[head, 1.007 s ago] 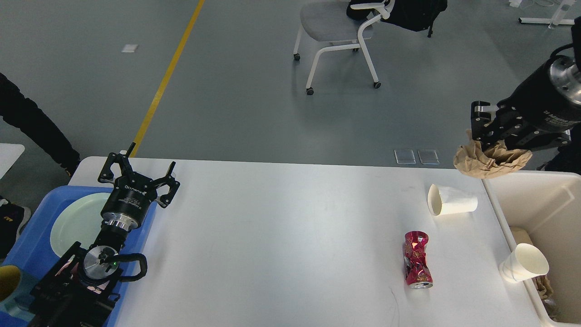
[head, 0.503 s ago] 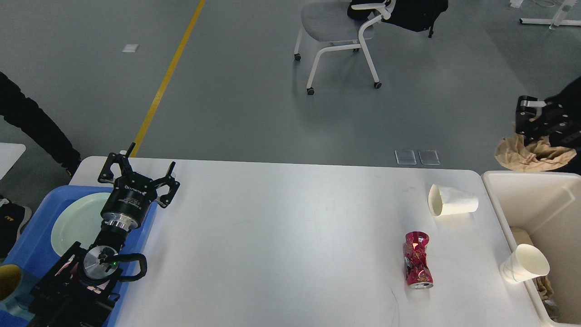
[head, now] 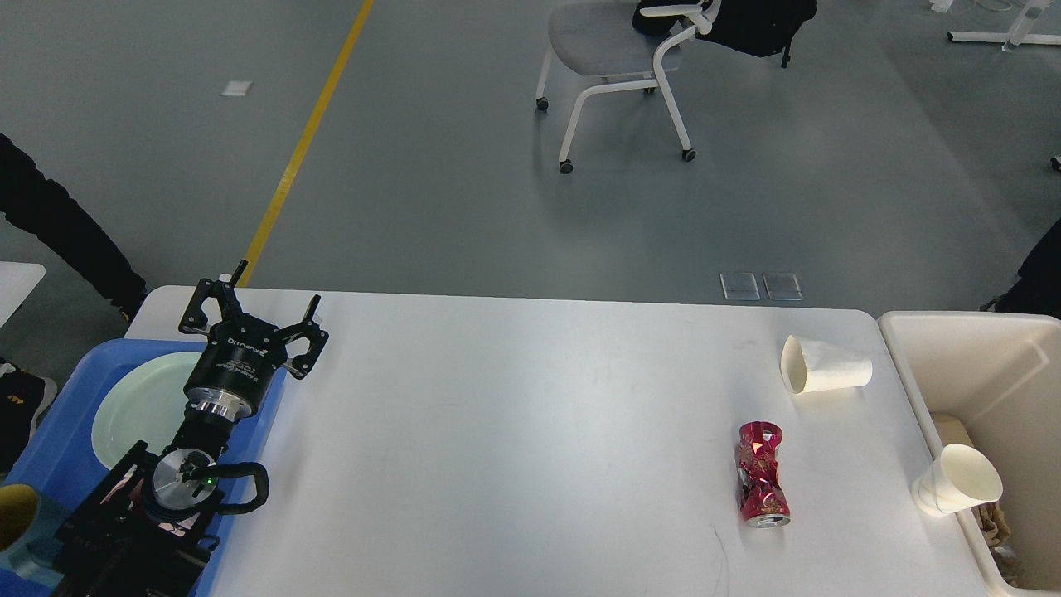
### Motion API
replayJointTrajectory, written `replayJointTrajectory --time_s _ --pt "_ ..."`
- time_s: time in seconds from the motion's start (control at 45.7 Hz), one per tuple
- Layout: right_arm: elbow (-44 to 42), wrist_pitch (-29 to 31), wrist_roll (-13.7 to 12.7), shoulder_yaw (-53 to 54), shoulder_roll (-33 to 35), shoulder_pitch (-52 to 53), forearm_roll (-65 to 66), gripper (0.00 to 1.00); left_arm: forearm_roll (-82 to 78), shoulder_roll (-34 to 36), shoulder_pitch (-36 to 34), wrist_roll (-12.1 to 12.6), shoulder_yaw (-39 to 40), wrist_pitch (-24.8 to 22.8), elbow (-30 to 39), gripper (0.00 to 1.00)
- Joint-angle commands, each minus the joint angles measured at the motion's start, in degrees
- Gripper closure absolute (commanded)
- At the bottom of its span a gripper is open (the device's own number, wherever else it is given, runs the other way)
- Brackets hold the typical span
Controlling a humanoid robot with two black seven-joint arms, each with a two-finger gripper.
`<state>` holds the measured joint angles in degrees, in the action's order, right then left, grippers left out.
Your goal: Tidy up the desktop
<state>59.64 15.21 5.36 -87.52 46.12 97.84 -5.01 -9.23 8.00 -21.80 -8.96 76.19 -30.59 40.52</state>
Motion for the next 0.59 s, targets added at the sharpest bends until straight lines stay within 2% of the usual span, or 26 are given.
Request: replayJointTrajectory --time_s 0.0,0.153,0.328,0.416,0.569 --pt "-7.2 -4.2 0.0 11.3 2.2 -14.5 -1.5 1.0 0.0 0.0 0.0 0.0 0.0 0.0 0.0 0.04" --pt "-24.2 -4.3 -0.7 22.9 0.6 -34.6 -7.3 1.0 0.0 0.0 0.0 0.0 0.0 0.0 0.0 0.04" --pt "-41.5 -4.2 -1.5 33.5 -7.1 -51.9 -9.2 1.0 0.0 0.0 0.0 0.0 0.0 0.0 0.0 0.04" --pt "-48.7 -4.6 -1.8 39.2 -11.0 -59.2 -9.1 1.0 0.0 0.0 0.0 0.0 0.0 0.0 0.0 0.04" --pt "-56.5 -7.9 -4.8 44.1 -17.1 -66.2 -9.2 1.0 0.0 0.0 0.0 0.0 0.0 0.0 0.0 0.04"
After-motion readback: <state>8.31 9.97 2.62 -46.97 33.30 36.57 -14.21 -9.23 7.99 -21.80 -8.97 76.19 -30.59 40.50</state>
